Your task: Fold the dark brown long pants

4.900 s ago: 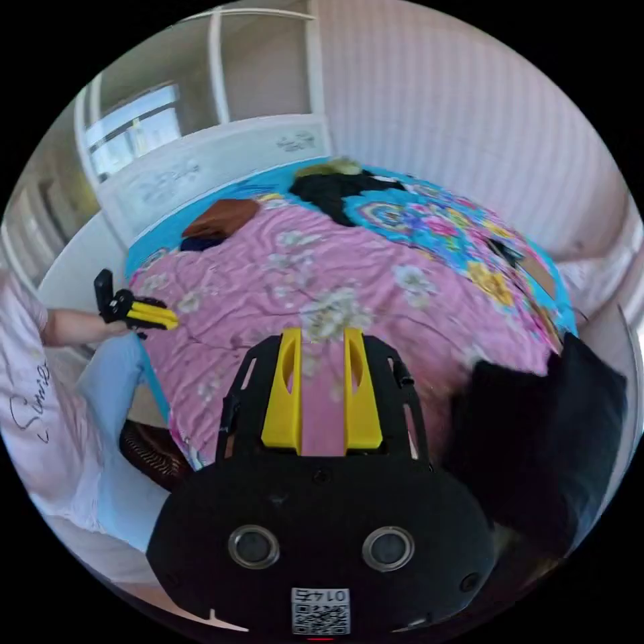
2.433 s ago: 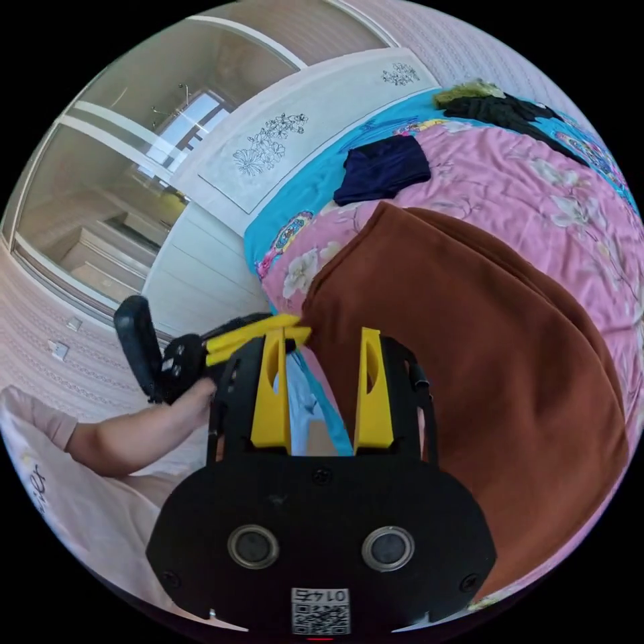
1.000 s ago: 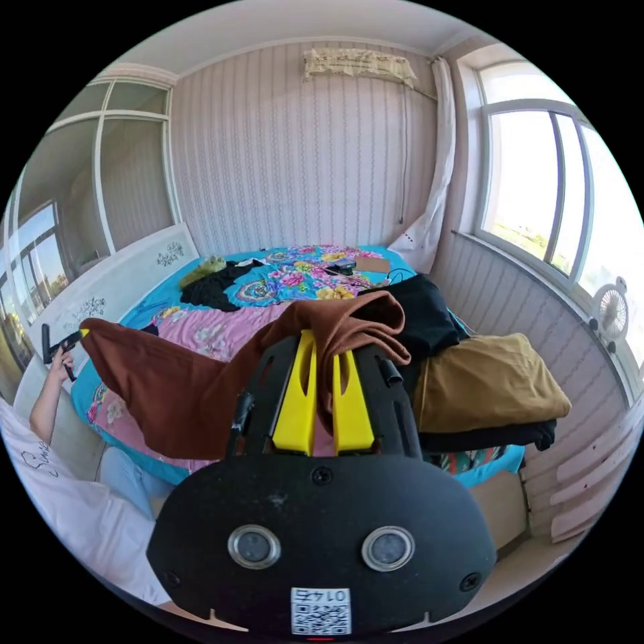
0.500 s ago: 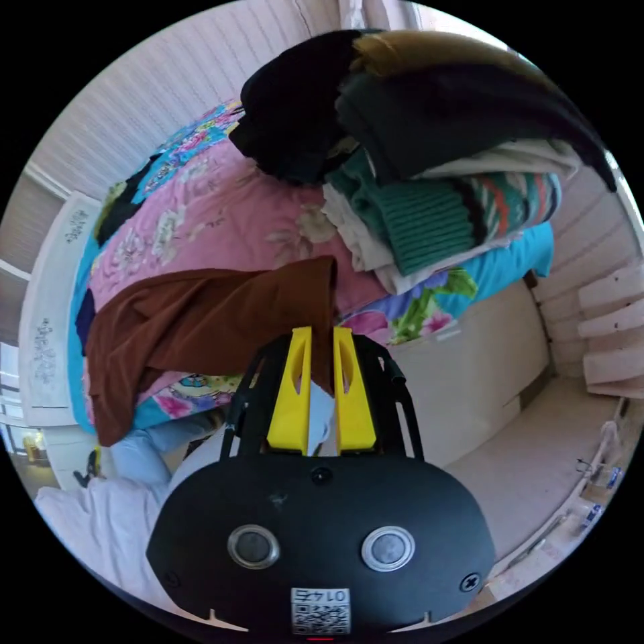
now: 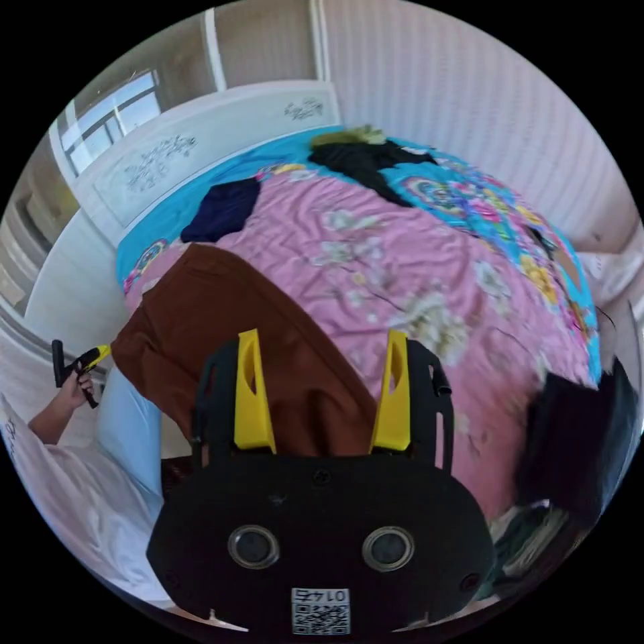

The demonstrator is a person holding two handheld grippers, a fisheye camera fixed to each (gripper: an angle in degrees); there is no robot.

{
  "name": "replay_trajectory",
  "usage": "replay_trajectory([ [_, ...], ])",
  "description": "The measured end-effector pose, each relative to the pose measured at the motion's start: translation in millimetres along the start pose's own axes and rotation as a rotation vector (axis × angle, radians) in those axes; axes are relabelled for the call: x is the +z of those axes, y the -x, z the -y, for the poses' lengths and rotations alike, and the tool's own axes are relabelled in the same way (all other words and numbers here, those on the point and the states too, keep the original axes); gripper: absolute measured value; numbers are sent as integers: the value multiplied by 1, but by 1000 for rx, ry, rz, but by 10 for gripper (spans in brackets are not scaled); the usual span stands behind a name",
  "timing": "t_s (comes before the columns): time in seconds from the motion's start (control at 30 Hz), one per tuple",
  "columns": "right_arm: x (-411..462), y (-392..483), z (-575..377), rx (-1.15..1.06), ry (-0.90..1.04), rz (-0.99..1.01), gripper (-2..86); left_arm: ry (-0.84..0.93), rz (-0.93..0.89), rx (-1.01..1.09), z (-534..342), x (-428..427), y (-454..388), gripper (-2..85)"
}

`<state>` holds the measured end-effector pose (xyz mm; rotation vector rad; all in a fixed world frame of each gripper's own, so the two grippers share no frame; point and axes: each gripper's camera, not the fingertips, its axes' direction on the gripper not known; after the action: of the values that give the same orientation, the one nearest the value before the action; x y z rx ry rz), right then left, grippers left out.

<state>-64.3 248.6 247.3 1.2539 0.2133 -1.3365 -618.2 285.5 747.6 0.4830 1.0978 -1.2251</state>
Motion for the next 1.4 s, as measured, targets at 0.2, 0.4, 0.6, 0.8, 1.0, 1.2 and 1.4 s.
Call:
replay_trajectory([
  [0.2, 150, 86, 114, -177, 284, 123, 215, 29, 121, 104, -2, -7, -15, 144],
  [0.4, 219, 106, 127, -176, 416, 132, 171, 100, 101, 11, -8, 7, 8, 136],
  [0.6, 211, 112, 125, -211, 451, 203, 24, 76, 7, 11, 3, 14, 7, 65],
  [0.8, 117, 128, 148, -401, 242, 98, 0, -94, -62, 49, 18, -19, -35, 36],
  [1.0, 37, 139, 242, -495, 101, 153, 6, -308, -143, 187, 70, -84, -72, 37],
  [1.2, 106, 193, 282, -512, 124, 126, 19, -345, 152, 43, 92, -77, -31, 41],
  [1.4, 189, 158, 217, -445, 412, 9, 97, -144, 139, -246, 59, -8, 36, 25],
])
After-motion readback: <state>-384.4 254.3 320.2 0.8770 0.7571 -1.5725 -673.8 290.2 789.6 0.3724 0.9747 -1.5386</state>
